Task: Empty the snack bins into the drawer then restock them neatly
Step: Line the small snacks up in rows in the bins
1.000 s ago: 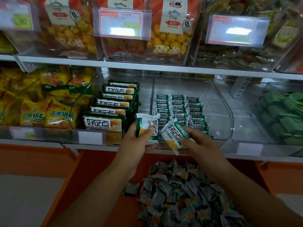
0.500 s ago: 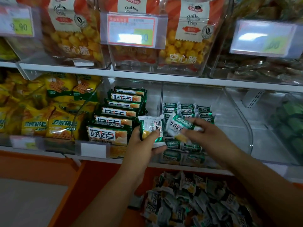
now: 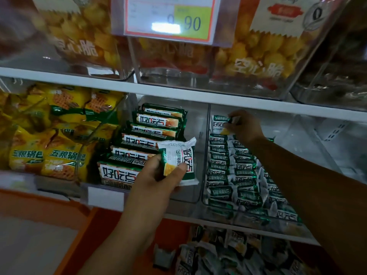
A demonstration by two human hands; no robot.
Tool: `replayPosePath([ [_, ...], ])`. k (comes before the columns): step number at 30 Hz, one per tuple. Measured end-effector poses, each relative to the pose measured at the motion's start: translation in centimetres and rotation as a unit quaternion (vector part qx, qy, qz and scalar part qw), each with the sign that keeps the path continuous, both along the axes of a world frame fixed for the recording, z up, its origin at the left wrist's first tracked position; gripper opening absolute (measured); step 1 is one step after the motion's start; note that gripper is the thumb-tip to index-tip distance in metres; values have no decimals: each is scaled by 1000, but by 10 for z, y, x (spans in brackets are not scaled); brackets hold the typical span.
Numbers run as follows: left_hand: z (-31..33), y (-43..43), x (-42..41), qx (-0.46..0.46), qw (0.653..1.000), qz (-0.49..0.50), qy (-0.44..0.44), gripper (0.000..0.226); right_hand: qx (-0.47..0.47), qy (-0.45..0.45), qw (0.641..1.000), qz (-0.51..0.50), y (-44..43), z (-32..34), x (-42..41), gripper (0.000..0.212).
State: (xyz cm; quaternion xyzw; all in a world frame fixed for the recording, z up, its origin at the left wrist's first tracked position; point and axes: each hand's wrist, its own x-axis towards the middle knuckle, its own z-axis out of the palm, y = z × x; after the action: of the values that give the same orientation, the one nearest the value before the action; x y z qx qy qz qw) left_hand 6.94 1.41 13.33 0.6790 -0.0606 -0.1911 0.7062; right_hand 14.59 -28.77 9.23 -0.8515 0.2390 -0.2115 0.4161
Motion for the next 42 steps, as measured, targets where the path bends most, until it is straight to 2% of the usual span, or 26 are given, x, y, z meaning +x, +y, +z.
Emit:
replayPosePath([
  [3, -4, 1, 1, 0, 1000, -4, 4, 10, -23, 3, 1000, 0, 1, -4, 4, 28],
  [6, -11, 3, 4, 2, 1000, -9, 3, 53, -38, -12, 999, -4, 7, -10, 4, 28],
  [7, -8, 2, 2, 6, 1000, -6, 10, 55, -50, -12, 999, -2, 9, -11, 4, 27],
  [9, -6, 1, 1, 4, 1000, 3, 9, 19, -78, 4, 997, -3, 12, -10, 2, 29],
  [10, -6, 1, 1, 5, 1000, 6, 9, 19, -97, 14, 995, -6, 15, -7, 0, 34],
  [11, -2, 1, 0, 4, 1000, 15, 7, 27, -115, 13, 993, -10, 17, -3, -4, 41],
  [13, 2, 2, -2, 11, 1000, 17, 12, 27, -124, -19, 992, -11, 31, 9, -23, 49],
  [16, 6, 2, -4, 10, 1000, 0, 8, 31, -106, -82, 990, 32, 75, 33, -78, 32],
  [18, 4, 1, -7, -6, 1000, -9, -4, 17, -56, -83, 991, 86, 108, 51, -118, 21],
  [19, 5, -1, -11, -16, 1000, -17, -11, 12, -6, -60, 990, 129, 122, 58, -133, 25],
  [21, 6, -5, -19, -21, 998, -36, -36, 25, 81, -14, 977, 198, 141, 63, -153, 43],
  [22, 7, -7, -23, -12, 998, -46, -50, 24, 110, -8, 971, 212, 147, 62, -158, 45],
  [25, 2, -12, -25, 21, 995, -52, -80, 18, 166, -34, 967, 190, 148, 58, -163, 23],
  [26, 1, -12, -24, 29, 994, -51, -89, 23, 168, -44, 971, 165, 142, 58, -161, 17],
  [28, -6, -14, -20, 85, 985, -59, -137, 42, 152, -57, 982, 99, 118, 56, -153, 11],
  [31, -15, -16, -17, 170, 961, -104, -193, 58, 75, -46, 996, 20, 70, 47, -127, 27],
  [34, -22, -19, -13, 228, 938, -136, -223, 59, -27, 11, 999, 35, 40, 33, -90, 29],
  [39, -29, -18, -6, 201, 950, -125, -205, 52, -134, 61, 987, 60, 28, 16, -27, 32],
  [42, -30, -18, -5, 189, 954, -120, -197, 48, -141, 93, 983, 70, 21, 4, -11, 36],
])
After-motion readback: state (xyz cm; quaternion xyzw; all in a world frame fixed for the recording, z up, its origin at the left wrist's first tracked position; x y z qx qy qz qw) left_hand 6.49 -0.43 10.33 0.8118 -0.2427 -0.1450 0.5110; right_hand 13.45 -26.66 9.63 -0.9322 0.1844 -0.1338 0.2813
